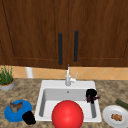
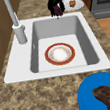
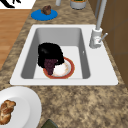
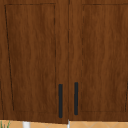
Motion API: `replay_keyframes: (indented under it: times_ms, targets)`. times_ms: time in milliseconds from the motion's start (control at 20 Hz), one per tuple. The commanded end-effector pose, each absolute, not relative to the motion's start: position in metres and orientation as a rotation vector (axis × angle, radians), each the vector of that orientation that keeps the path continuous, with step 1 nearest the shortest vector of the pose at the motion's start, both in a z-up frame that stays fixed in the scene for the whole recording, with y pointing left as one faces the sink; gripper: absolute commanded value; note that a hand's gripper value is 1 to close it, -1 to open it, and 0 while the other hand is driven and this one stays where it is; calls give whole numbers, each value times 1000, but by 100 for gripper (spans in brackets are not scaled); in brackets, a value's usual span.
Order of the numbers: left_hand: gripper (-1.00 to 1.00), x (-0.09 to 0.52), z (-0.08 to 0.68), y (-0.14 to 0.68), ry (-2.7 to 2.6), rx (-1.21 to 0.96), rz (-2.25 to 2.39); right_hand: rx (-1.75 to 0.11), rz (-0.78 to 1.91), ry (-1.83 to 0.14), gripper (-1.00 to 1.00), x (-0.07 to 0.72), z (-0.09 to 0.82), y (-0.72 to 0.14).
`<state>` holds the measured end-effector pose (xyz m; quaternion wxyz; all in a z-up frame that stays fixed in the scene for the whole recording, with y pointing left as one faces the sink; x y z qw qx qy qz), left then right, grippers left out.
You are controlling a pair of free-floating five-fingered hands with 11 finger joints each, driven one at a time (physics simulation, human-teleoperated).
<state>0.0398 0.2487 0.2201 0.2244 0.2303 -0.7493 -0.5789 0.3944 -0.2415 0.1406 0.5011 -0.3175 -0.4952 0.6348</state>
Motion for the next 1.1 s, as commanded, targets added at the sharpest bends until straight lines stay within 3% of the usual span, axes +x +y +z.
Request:
replay_keyframes:
  times_ms: [0,1050]
  targets:
    - [0,40,220,249,-2068,635,-1597,-763,1519,-1211,100,394,141,-271]
    - [0,40,220,249,-2068,635,-1597,-710,1505,-1245,100,395,121,-424]
